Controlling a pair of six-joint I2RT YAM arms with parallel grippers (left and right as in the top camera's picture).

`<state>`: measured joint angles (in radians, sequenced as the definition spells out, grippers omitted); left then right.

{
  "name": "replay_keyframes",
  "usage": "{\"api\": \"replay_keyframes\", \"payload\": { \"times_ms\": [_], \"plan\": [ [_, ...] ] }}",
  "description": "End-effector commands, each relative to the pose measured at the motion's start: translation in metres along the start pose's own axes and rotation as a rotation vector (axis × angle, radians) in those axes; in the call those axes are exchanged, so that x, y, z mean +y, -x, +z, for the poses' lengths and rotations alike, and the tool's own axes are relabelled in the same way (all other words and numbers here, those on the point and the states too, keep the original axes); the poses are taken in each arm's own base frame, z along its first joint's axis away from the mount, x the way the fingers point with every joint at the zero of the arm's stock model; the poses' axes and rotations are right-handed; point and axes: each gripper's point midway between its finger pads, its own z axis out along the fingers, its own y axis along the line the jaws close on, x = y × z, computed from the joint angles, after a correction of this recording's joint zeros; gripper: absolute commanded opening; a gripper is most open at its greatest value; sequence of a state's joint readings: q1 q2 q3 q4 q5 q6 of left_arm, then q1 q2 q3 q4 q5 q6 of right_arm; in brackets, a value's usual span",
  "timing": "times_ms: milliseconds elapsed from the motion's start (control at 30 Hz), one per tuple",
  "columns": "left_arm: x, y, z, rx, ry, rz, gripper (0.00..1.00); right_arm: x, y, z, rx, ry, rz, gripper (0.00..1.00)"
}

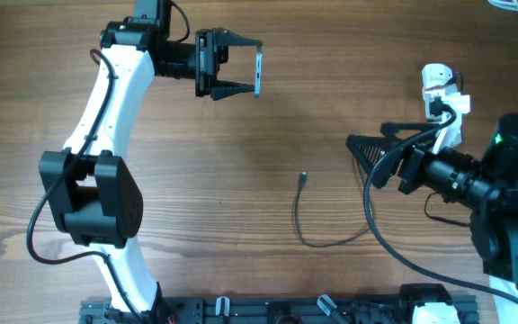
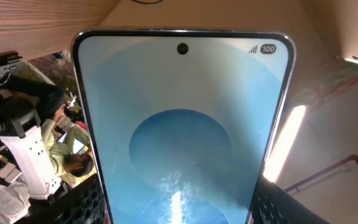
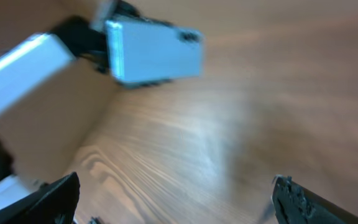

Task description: Plug charger to phone and switch on socket

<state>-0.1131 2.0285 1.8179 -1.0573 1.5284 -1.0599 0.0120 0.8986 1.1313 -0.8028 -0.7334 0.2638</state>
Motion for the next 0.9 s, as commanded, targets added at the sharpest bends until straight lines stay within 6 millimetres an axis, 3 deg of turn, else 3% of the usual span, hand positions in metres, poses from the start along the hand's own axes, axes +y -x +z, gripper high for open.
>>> {"api": "replay_keyframes", "payload": {
  "times_ms": [0,167,267,433,567,867],
  "plan": [
    [-0.013,-0.025,0.0,0.045,-0.02,0.065,0.63,-0.041,0.013,-0.02,-0.041,-0.318,0.028,1.0],
    [-0.012,-0.026,0.003,0.051,-0.014,0.065,0.63,-0.082,0.002,-0.046,0.11,-0.632,0.128,1.0],
    [-0.011,-0.027,0.004,0.052,-0.013,0.065,0.63,-0.087,0.01,-0.047,0.133,-0.679,0.138,1.0],
    [-0.011,-0.027,0.004,0.053,-0.012,0.065,0.63,-0.083,0.017,-0.037,0.08,-0.631,0.266,1.0],
    [-0.011,-0.027,0.005,0.053,-0.012,0.065,0.63,-0.053,0.017,-0.016,0.139,-0.416,0.203,1.0],
    [-0.011,-0.027,0.005,0.053,-0.012,0.088,0.63,-0.03,-0.007,0.017,0.257,-0.471,0.097,0.98]
  ]
}}
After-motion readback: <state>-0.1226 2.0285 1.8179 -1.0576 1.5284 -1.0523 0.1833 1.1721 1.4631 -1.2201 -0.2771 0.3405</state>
